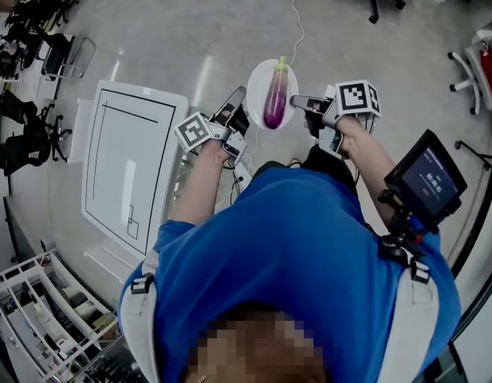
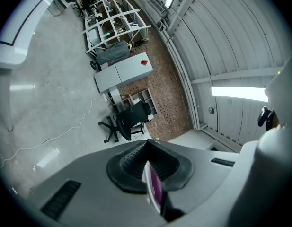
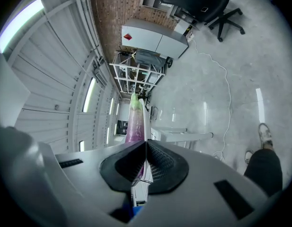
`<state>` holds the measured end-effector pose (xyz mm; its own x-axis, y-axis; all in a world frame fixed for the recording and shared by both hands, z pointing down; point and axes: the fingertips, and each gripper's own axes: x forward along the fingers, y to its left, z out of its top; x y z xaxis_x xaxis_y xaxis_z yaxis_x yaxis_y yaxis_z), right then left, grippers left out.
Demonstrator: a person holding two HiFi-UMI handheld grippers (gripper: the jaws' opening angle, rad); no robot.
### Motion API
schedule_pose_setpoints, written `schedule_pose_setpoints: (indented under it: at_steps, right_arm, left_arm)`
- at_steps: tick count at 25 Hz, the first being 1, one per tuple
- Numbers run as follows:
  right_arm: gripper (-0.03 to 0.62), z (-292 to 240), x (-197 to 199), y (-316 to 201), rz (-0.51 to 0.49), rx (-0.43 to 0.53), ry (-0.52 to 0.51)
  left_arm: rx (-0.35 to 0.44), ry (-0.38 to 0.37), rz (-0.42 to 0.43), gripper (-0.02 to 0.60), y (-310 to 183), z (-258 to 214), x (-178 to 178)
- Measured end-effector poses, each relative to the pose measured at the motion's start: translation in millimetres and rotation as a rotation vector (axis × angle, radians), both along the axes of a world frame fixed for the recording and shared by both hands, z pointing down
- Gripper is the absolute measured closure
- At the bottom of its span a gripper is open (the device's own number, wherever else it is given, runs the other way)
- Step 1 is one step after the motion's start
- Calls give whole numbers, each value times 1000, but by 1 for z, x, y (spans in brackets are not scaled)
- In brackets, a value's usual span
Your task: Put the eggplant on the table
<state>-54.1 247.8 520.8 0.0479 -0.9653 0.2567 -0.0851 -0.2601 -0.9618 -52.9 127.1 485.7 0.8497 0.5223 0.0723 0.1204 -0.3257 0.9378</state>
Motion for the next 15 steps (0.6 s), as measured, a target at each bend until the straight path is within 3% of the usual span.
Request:
schedule_pose_setpoints:
  at_steps: [2,4,10,13,15]
  right_arm:
    - [582,2,-18,9,21,-7,10]
    - [582,5,-14,0,-22,-11,20]
    - [582,0,44,-44,-165,17,-6]
    - [582,-3,88,-63,-245,7,10]
    - [582,-6,92,-69,-283,8,19]
  left_arm:
    - [-2,-2,25,574,8,2,-16]
    - [1,1,-17,574,-1,2,-18]
    - [38,-17,-174,574,-47,8,22]
    - [11,-1,-249,574,-62,-2,58]
    - [11,3,-285,574,-66,-3,57]
